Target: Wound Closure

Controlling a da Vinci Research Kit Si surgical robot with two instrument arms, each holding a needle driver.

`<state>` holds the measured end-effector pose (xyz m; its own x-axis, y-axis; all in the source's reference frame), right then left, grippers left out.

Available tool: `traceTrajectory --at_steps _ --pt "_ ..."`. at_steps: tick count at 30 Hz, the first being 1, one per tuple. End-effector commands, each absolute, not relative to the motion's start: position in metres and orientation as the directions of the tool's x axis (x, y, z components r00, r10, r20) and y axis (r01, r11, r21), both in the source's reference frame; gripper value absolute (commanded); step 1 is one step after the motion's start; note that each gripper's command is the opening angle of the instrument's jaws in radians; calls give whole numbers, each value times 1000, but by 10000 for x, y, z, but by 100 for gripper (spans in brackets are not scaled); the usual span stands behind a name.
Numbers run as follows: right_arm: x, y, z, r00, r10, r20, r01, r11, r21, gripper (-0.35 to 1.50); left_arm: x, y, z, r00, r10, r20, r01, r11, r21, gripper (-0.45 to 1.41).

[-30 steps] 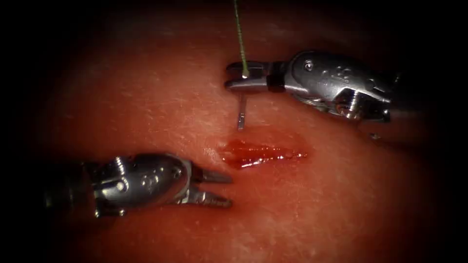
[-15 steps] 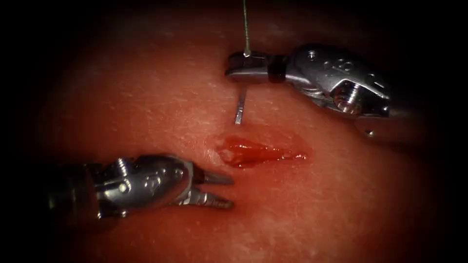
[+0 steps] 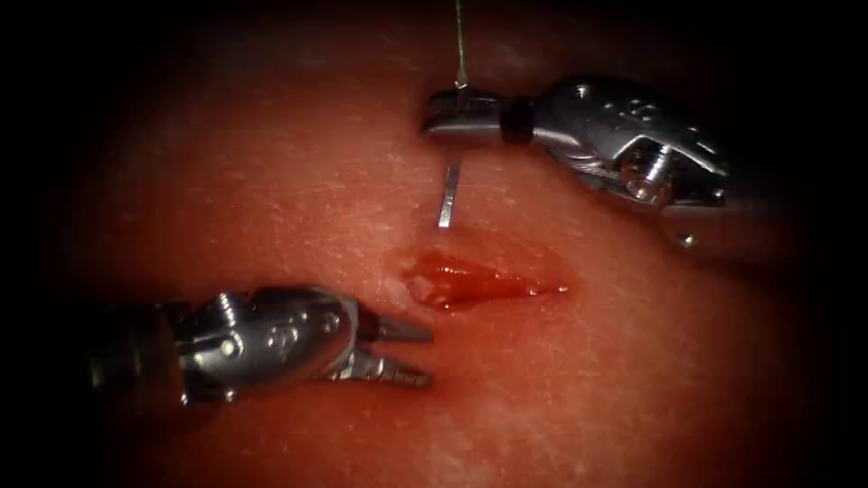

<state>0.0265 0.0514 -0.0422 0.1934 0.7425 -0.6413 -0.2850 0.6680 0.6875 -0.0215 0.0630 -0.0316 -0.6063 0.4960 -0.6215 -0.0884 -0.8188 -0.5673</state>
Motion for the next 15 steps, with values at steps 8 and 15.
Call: traceTrajectory --at_steps 8,15 --pt "272 514 -416 193 762 -618 -249 647 721 -35 -220 627 -309 -606 496 -622 -86 -818 -569 10" --pt "277 510 -412 184 806 -562 -229 591 773 -35 -221 627 -308 -606 495 -623 -85 -818 -568 10"
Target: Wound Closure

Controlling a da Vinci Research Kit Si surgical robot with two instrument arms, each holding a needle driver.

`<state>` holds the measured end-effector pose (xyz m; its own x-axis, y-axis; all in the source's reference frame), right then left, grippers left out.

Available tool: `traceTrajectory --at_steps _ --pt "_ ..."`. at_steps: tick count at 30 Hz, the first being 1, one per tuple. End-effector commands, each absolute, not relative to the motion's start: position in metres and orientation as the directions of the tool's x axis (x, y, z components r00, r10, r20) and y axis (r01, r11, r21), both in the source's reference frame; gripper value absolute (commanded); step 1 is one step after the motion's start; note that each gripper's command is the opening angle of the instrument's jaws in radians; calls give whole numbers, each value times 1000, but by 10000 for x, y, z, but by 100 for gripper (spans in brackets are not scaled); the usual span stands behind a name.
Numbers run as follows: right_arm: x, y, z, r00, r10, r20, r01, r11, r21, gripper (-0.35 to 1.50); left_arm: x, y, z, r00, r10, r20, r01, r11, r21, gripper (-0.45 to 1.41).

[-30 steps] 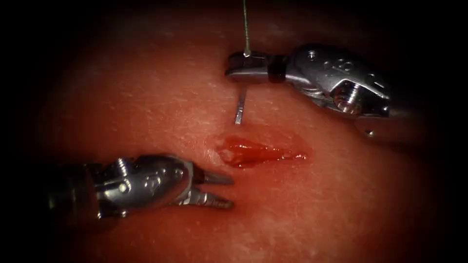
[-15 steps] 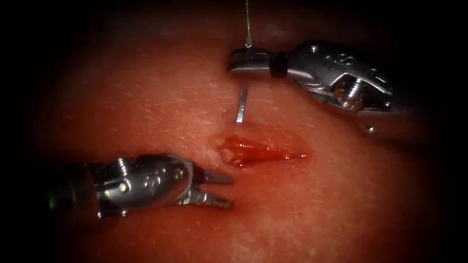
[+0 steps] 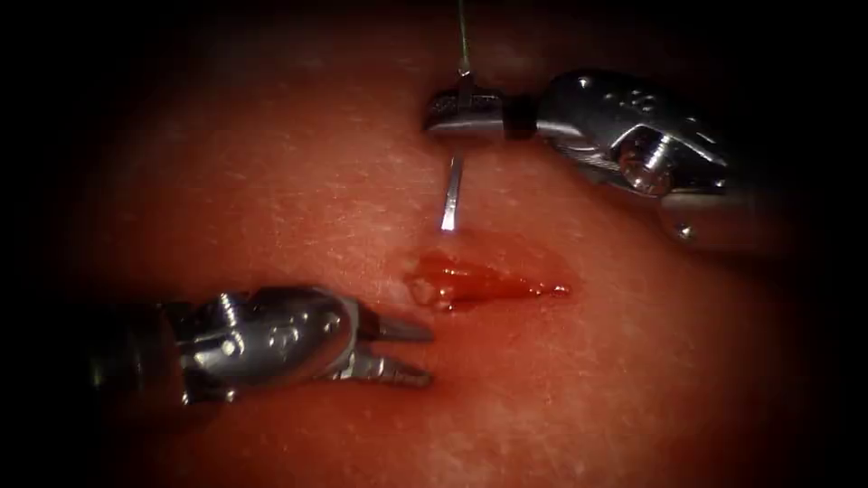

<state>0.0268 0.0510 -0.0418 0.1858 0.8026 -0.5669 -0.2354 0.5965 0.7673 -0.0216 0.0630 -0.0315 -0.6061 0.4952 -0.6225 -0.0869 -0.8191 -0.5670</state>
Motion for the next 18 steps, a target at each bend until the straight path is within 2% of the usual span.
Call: traceTrajectory --at_steps 1,13,18 --pt "277 509 -411 183 816 -549 -225 578 784 -35 -221 627 -308 -606 495 -623 -85 -818 -568 10" --pt "290 484 -400 229 909 -349 -153 387 909 -35 -221 627 -309 -608 494 -621 -85 -818 -568 10" --pt "291 480 -401 200 948 -248 -127 276 953 -35 -221 627 -309 -608 494 -621 -84 -818 -568 10"
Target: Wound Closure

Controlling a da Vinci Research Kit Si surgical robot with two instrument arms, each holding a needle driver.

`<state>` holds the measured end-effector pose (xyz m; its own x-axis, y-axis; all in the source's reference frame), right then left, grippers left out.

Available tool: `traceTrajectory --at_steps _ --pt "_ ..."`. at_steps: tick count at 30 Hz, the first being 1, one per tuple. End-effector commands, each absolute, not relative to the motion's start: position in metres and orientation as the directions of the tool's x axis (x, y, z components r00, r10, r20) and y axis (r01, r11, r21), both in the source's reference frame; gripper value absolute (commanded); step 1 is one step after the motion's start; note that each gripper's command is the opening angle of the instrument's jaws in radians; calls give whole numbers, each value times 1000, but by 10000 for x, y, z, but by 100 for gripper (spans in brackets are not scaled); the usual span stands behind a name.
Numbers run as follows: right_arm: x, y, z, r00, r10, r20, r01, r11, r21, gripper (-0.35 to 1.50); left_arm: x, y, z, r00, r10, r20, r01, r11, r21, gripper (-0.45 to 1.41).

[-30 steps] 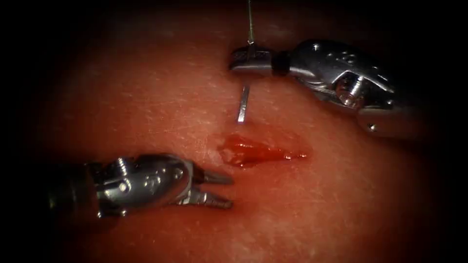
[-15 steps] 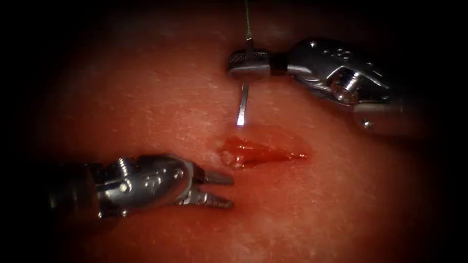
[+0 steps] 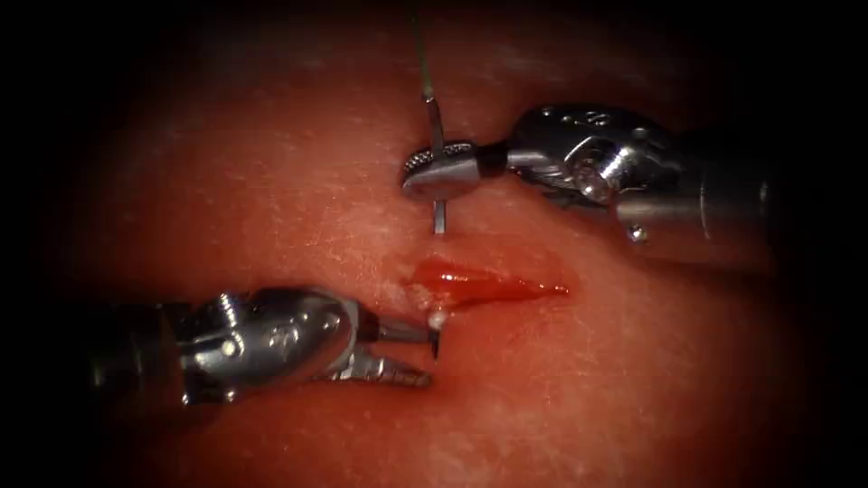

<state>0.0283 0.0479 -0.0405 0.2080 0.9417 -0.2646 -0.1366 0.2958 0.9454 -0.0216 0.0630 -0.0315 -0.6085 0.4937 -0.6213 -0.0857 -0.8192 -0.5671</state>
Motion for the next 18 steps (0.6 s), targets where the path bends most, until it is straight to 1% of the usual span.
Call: traceTrajectory --at_steps 1,8,12,16,17,18 --pt "291 479 -401 194 955 -224 -118 249 961 -35 -221 627 -309 -608 494 -621 -84 -818 -568 10" --pt "300 450 -400 243 970 -9 -61 25 998 -35 -220 627 -309 -608 494 -621 -84 -818 -569 10" --pt "304 436 -404 268 964 -5 -43 17 999 -35 -220 627 -309 -608 494 -622 -83 -818 -569 10" --pt "307 431 -408 230 973 -11 -51 23 998 -35 -220 627 -310 -608 494 -621 -83 -818 -569 10" --pt "306 434 -408 202 979 -24 -62 37 997 -23 -220 627 -310 -608 494 -621 -83 -818 -570 10" --pt "305 441 -407 154 983 -103 -78 116 990 44 -220 628 -312 -608 495 -621 -82 -817 -571 10"
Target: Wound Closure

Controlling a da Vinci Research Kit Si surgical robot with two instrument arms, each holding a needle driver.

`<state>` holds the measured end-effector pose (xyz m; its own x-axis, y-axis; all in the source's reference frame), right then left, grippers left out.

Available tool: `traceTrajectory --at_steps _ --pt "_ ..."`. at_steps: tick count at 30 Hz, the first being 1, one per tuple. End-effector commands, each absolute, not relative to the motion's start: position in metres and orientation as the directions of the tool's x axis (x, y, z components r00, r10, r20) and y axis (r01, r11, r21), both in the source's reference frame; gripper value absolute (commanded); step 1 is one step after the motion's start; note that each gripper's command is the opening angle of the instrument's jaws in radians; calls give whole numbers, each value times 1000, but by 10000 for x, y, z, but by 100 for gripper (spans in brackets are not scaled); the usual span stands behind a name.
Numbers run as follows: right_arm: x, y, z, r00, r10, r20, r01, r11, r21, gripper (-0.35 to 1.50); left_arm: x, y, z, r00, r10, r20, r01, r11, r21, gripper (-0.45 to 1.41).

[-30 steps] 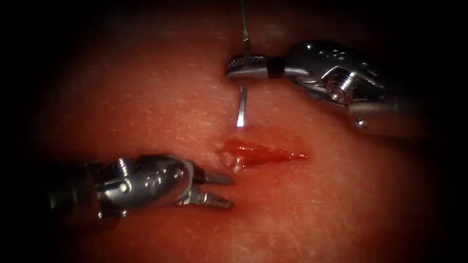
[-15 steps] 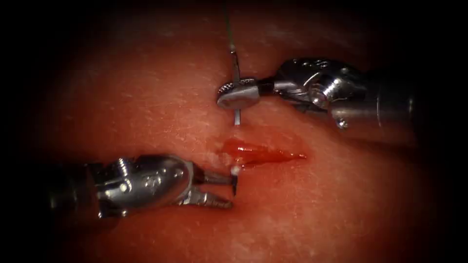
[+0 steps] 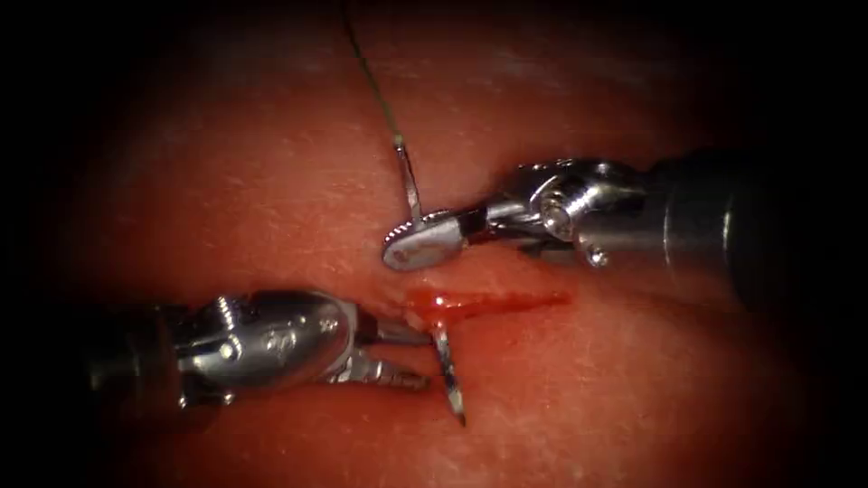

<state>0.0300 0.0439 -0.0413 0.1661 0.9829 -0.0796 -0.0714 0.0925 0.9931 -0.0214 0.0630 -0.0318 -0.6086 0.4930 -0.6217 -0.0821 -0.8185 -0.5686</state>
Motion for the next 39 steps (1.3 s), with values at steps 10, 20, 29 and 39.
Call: traceTrajectory --at_steps 10,20,29,39 --pt "265 488 -388 -1 936 -351 -247 340 907 133 -200 621 -325 -609 305 -732 37 -911 -411 12" --pt "236 502 -389 -36 940 -339 -289 315 904 129 -208 636 -339 -512 110 -852 73 -983 -170 25" --pt "239 500 -384 -33 937 -348 -290 325 900 129 -227 640 -337 -438 -80 -895 103 -994 39 47" --pt "245 495 -376 -34 934 -357 -294 332 896 128 -228 652 -327 -459 -73 -885 52 -997 56 54"
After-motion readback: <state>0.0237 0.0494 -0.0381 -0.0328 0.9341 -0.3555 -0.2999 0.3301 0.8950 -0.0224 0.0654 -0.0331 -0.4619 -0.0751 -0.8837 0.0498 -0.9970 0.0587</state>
